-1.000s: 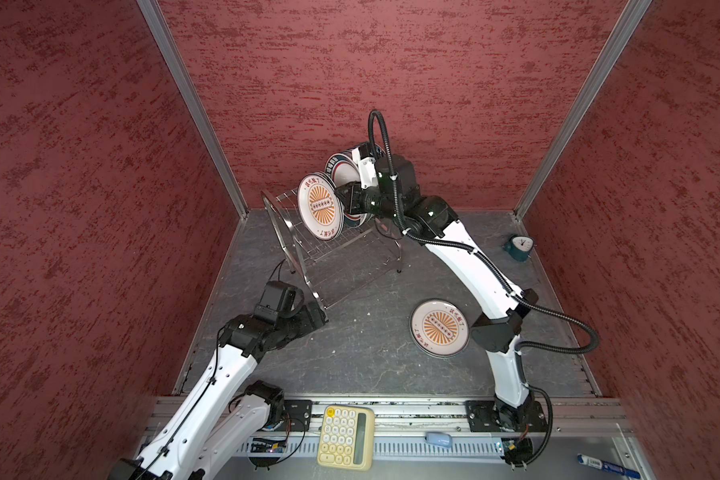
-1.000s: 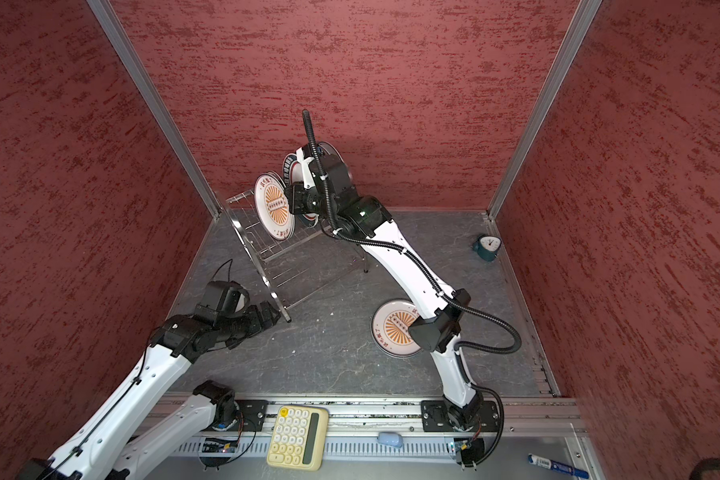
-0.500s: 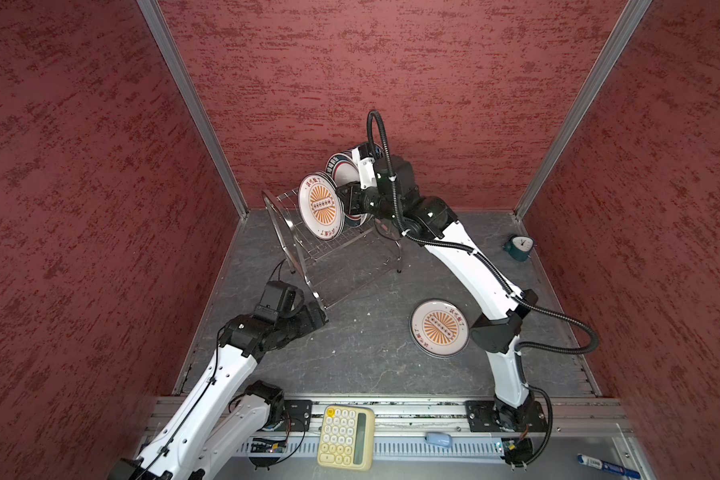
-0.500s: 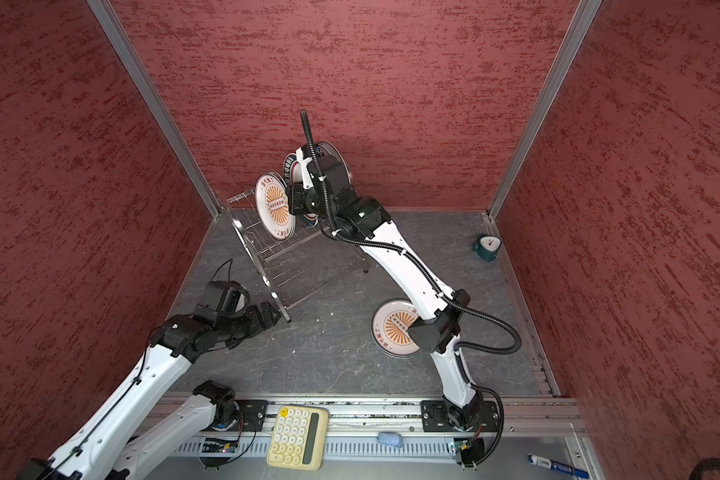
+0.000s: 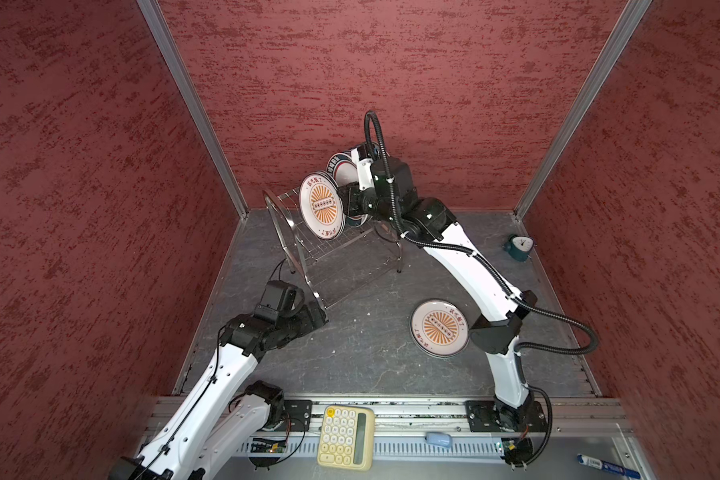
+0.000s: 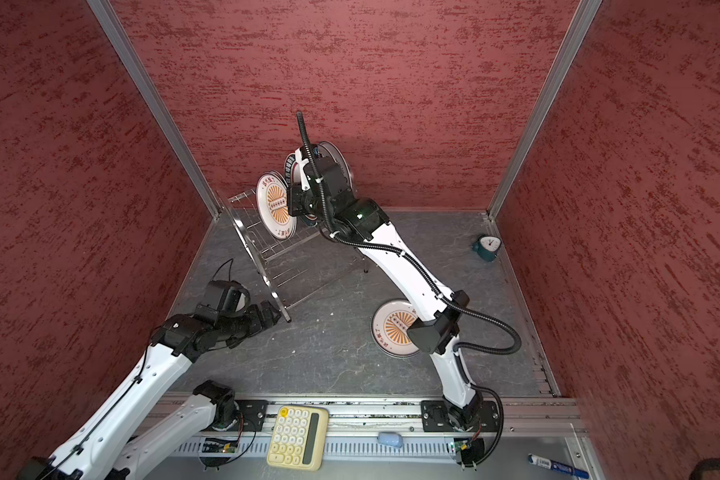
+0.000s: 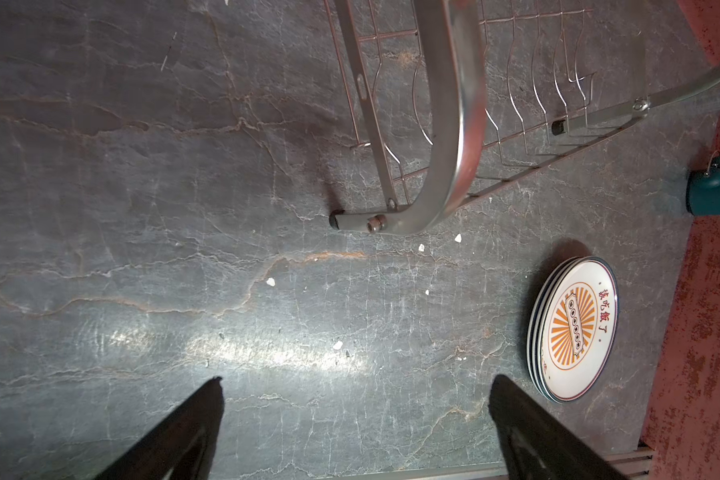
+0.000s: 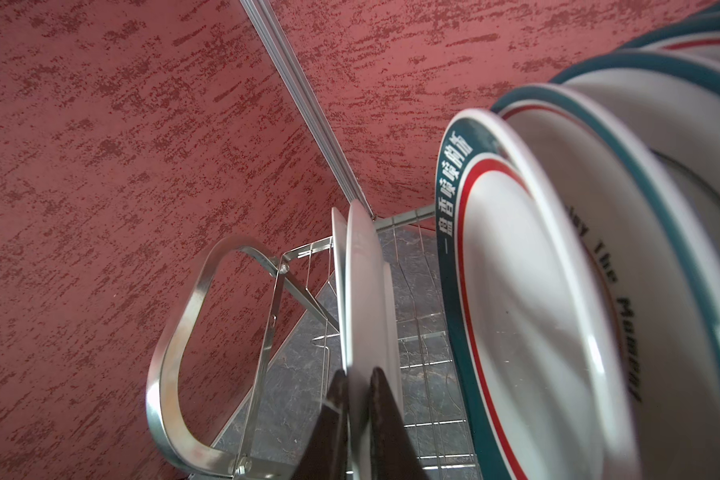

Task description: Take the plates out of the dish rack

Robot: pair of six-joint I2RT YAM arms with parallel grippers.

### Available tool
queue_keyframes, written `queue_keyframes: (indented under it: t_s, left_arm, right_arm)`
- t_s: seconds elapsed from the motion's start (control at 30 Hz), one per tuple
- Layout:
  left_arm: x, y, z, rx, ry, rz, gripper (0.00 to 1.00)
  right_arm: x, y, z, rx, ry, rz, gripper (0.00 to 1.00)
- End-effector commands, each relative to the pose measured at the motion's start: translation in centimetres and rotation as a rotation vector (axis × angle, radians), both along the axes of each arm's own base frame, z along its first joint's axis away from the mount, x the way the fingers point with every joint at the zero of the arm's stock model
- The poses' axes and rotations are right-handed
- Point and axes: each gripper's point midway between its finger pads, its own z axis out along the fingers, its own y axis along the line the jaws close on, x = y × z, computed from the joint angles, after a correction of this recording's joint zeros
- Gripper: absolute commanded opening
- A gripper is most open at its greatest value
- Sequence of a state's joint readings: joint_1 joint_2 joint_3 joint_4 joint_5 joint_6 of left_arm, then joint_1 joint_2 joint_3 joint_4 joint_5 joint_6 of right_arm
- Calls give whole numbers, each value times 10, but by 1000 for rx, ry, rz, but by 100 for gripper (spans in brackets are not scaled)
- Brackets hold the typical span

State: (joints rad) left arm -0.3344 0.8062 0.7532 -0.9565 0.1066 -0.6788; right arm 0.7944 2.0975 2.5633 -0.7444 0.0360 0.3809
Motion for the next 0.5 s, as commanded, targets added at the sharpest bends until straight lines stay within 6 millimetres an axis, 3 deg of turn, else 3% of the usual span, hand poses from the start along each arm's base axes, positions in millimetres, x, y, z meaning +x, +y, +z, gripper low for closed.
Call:
queue_keyframes:
  t_s: [0.0, 0.47]
  left_arm:
    - [3, 0, 0, -1, -15, -5, 100]
    - [5, 0, -1, -3, -12, -1, 100]
  right_arm:
    - [12, -11, -47, -161, 59, -75, 12]
    - [3, -15, -28, -217, -34, -81, 8]
